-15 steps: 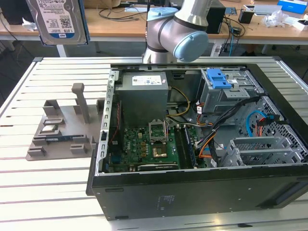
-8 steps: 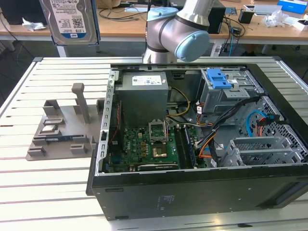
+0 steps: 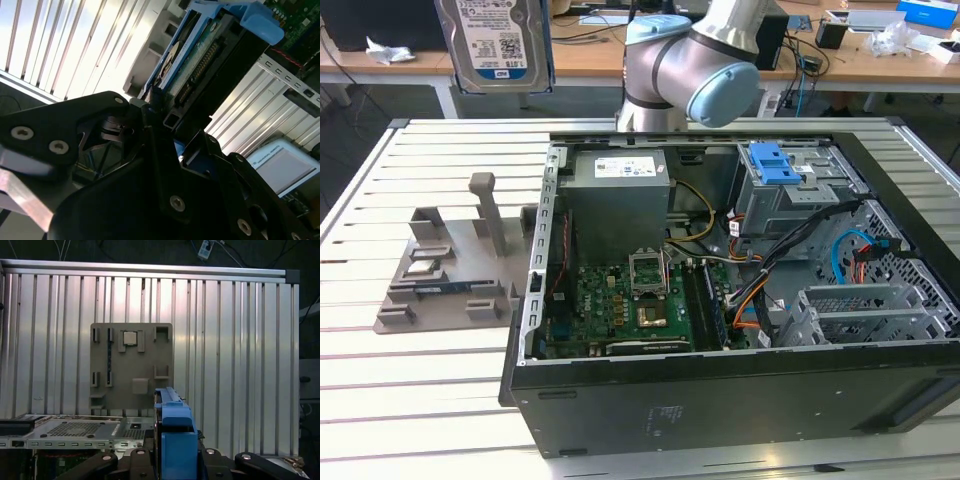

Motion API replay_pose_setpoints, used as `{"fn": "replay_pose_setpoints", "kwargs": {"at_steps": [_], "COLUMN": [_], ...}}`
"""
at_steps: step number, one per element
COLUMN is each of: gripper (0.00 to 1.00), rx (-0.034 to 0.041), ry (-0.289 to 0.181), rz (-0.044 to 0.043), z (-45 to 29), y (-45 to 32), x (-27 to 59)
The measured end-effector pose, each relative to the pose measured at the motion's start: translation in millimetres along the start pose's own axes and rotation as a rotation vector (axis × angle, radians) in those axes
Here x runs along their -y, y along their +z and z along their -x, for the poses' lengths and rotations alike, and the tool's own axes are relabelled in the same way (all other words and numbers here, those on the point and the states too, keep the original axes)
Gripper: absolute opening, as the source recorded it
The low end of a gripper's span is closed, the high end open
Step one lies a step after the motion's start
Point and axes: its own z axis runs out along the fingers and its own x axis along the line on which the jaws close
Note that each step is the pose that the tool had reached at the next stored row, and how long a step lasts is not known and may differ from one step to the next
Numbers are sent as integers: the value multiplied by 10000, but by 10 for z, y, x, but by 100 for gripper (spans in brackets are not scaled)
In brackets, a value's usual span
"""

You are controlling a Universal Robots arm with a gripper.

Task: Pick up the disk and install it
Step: 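Pick up the disk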

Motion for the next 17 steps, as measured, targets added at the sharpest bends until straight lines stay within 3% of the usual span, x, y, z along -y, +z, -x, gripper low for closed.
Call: {"fn": "replay_pose_setpoints", "kwargs": {"at_steps": [13,17], "gripper": [36,36], "rx": [0,0], "ry": [0,0], "rz": [7,11], "z": [-9,-13], "y": [-19,-27], "x": [391,558]}}
